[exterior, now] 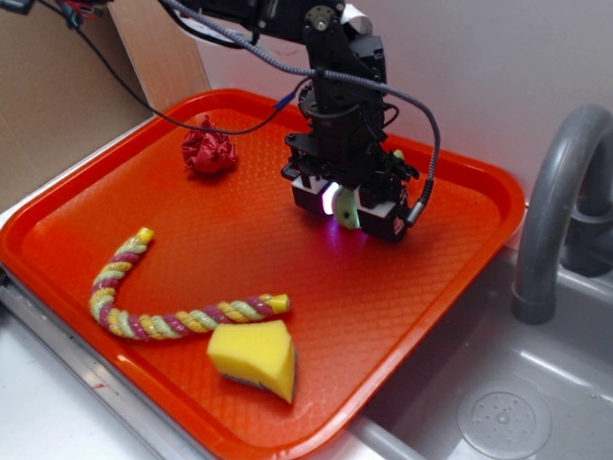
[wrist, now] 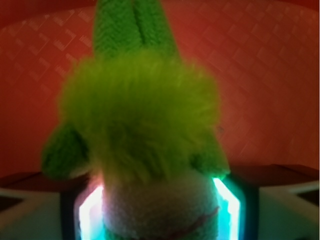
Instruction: Grab the green animal.
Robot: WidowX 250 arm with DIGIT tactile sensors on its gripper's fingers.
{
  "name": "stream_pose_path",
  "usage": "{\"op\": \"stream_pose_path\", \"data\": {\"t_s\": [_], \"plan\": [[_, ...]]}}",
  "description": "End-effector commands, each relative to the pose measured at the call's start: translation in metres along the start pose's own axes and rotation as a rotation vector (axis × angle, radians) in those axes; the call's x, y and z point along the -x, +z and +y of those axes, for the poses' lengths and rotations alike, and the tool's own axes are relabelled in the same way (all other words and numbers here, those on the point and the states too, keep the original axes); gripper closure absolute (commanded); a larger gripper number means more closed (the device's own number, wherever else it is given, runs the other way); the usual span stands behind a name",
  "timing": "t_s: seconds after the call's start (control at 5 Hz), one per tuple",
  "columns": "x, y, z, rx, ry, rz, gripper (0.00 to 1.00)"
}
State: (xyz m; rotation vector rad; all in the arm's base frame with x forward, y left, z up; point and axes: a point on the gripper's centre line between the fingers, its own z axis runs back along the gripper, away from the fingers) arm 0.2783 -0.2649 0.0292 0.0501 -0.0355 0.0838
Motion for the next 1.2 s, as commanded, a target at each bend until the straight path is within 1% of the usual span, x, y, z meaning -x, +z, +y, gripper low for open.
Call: {"op": "stream_pose_path", "data": {"t_s": [0.0,0.2,0.4,0.6,0.8,1.0], "plan": [[0.015,0.082,0.053,0.282,-0.007,-0.059,1.00],[0.027,0.127,0.090,0.391,-0.052,-0.103,1.00],[0.043,0.162,0.125,0.420,-0.012,-0.175,1.00],[0.059,0.184,0.152,0.388,0.003,-0.272,1.00],[0.070,0.200,0.169,0.287,0.071,-0.322,1.00],[0.073,0.201,0.174,0.289,0.114,-0.365,1.00]]}}
